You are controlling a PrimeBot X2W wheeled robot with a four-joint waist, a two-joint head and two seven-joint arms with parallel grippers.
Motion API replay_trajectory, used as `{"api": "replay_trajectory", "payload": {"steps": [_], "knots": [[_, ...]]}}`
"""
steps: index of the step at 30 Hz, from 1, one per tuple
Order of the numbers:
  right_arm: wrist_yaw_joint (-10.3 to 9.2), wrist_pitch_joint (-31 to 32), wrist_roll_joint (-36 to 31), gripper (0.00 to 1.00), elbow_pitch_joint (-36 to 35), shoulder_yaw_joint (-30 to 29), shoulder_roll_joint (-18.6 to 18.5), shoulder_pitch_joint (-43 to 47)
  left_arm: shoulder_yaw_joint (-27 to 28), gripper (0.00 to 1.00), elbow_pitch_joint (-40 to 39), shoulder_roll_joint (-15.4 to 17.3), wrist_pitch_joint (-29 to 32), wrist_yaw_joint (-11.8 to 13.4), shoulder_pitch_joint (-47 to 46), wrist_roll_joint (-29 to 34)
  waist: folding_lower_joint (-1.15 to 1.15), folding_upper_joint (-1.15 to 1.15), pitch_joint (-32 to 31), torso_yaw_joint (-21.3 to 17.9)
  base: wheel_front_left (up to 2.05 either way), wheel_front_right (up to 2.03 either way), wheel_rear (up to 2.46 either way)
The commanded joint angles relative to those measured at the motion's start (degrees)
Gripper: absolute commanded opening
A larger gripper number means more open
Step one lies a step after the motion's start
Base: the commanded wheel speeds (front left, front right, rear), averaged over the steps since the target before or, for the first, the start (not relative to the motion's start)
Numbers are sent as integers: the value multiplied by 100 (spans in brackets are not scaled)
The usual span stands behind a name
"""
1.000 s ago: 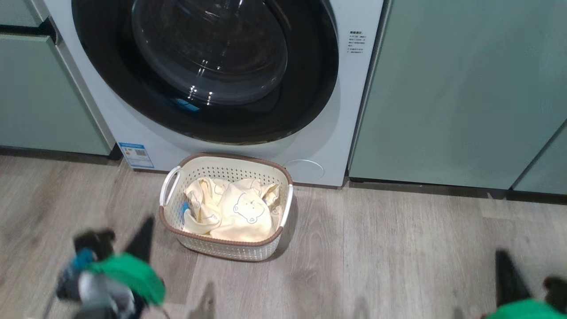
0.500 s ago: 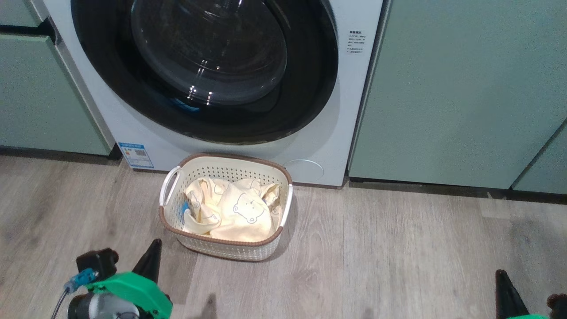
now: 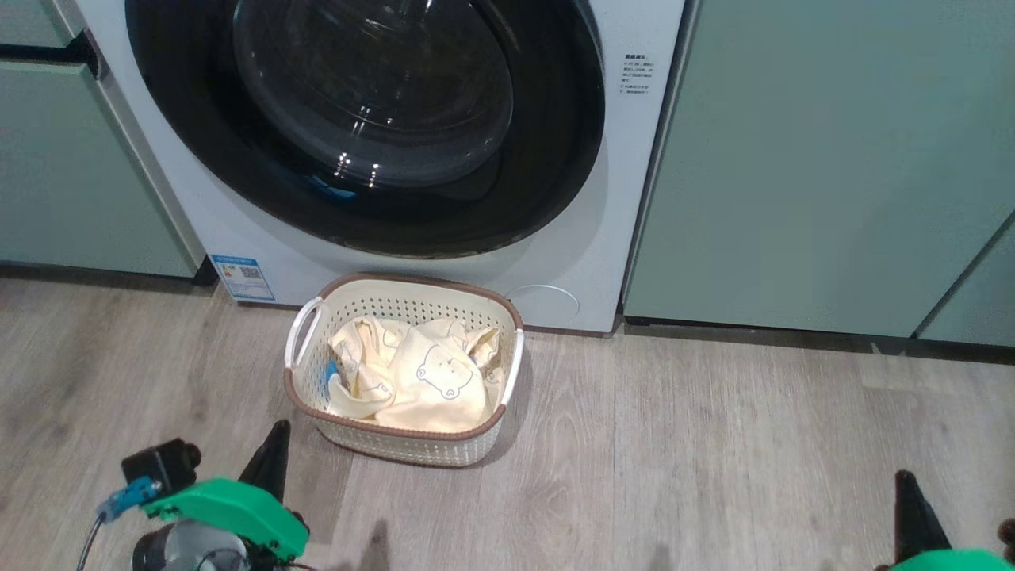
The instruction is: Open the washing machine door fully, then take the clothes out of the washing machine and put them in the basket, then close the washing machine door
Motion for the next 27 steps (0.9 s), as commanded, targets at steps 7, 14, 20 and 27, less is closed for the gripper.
{"api": "replay_trajectory", "payload": {"steps": [7,14,20,27], "knots": [[-5,139,596,0,-275,-25,-61,-352,202,0,-293,6,137,-2,-243,-508,0,0,4,-4,0,0,0],[-7,273,1113,0,-339,-32,-69,-397,270,0,-398,-55,272,-2,-232,-947,0,0,8,-7,0,0,0],[-8,374,1498,0,-387,-38,-75,-430,321,0,-477,-100,373,-3,-223,-1275,0,0,11,-10,0,0,0],[-9,474,1885,0,-435,-44,-81,-464,372,0,-556,-145,474,-3,-215,-1604,0,0,14,-13,0,0,0]]}}
